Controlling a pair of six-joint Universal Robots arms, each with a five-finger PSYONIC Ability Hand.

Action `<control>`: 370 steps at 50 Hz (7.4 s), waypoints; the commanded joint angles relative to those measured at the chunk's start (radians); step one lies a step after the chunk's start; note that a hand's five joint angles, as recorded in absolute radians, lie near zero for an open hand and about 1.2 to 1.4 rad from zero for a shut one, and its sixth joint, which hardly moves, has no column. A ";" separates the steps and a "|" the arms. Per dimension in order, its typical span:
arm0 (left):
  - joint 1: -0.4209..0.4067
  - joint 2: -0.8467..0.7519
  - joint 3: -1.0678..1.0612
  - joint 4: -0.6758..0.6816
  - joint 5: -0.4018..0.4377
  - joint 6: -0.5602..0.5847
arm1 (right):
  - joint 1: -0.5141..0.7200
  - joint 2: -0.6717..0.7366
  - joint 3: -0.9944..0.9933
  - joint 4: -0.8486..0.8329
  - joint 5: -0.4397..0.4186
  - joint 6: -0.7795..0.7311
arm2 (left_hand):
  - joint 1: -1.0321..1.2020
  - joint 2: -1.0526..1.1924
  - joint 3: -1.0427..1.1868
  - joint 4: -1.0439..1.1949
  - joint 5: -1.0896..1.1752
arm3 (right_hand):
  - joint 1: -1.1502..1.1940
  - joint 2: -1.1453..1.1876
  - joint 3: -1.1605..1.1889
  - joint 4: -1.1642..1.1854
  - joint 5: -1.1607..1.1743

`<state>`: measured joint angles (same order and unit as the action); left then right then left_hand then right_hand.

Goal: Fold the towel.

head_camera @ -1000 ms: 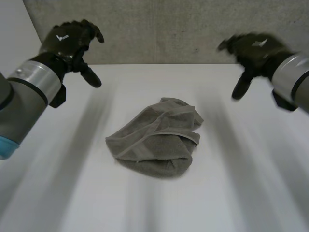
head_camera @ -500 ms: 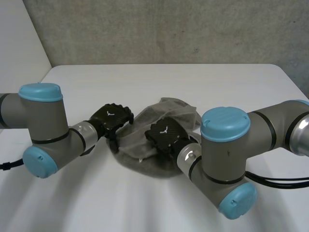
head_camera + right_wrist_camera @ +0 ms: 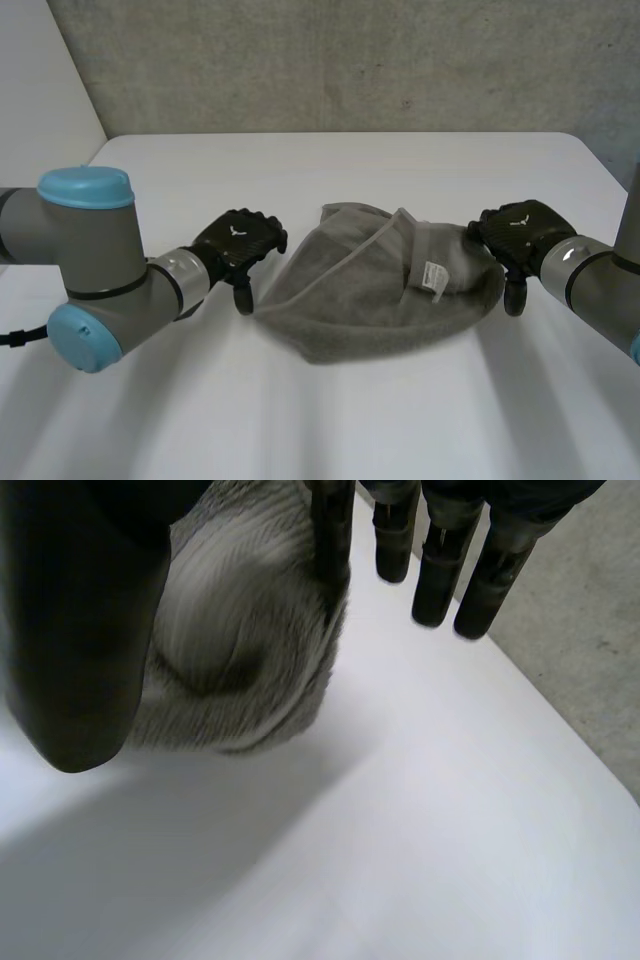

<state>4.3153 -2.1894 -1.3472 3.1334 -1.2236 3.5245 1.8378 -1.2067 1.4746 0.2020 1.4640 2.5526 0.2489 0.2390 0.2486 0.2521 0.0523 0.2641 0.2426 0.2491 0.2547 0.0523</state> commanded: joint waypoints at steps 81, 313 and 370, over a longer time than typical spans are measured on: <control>-0.112 -0.056 -0.033 -0.021 -0.045 0.001 | -0.150 -0.134 0.125 -0.188 -0.073 0.192 | 0.176 0.186 0.176 0.173 0.198 | -0.090 -0.068 -0.075 -0.080 -0.052; 0.099 0.209 -0.432 0.364 -0.122 0.036 | 0.146 -0.094 0.322 -0.161 -0.159 0.216 | 0.387 0.397 0.388 0.384 0.409 | 0.044 0.065 0.059 0.053 0.081; 0.236 0.231 -0.546 0.318 -0.134 0.013 | 0.058 -0.059 0.240 -0.372 -0.160 0.403 | 0.217 0.227 0.217 0.214 0.239 | 1.132 1.154 1.147 1.142 1.169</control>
<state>4.5192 -1.9502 -1.9008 3.4281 -1.3348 3.5330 1.9160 -1.2627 1.7208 -0.1751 1.3084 2.9589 0.4795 0.4922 0.5045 0.5005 0.2868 1.3244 1.2946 1.3134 1.3341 1.1619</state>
